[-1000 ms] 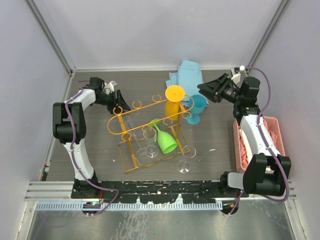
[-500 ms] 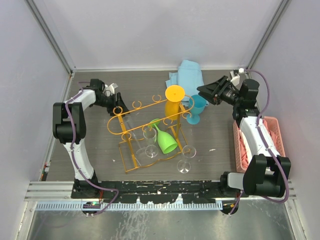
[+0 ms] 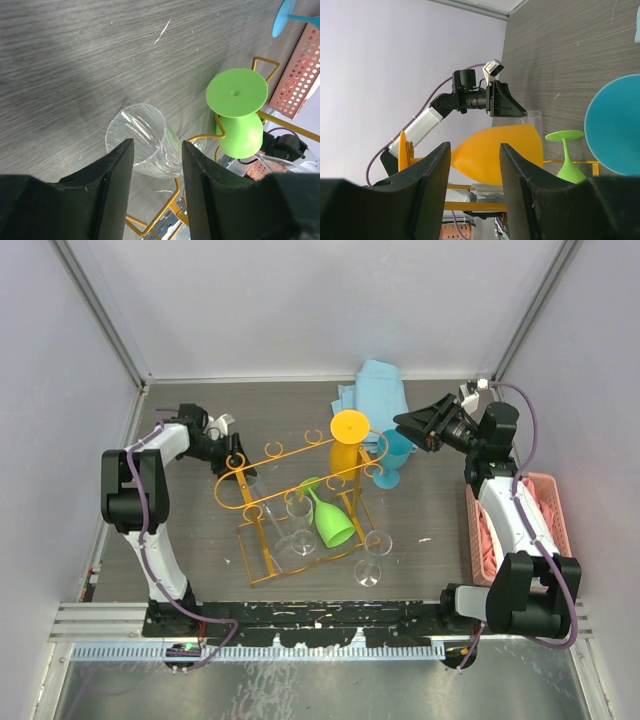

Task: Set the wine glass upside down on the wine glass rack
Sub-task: Pick up the wine glass at the center of the board.

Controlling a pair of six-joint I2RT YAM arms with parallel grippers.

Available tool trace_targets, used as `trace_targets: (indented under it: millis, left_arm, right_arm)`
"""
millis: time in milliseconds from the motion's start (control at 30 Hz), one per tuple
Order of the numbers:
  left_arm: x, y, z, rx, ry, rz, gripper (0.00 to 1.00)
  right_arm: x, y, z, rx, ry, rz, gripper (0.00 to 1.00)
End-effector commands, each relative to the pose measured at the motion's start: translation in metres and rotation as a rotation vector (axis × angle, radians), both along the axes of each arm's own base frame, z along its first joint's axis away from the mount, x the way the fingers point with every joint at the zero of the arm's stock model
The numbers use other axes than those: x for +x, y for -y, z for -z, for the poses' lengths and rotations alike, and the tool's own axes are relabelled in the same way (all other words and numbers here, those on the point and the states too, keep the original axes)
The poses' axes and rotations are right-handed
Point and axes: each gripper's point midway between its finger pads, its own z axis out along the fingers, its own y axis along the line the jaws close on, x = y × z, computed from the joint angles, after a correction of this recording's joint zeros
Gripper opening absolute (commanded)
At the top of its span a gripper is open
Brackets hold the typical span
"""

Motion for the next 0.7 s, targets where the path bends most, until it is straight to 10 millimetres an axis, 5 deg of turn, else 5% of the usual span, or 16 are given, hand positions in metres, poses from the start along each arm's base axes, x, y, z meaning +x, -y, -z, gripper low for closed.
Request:
trace_targets:
  millis: [0,667]
  left_arm:
    - [-0.003,-0.004,-0.024,0.004,0.071,0.004,0.44]
    - [-0.023,-0.011,-0.016,0.051,0.028,0.001,0.36]
  right_arm:
    - [-0.009,-0.001,-0.025,-0.003,0.107,-0.011,0.50]
    - [-0.016,-0.002,-0.026,0.014,0.113,-0.019,0.50]
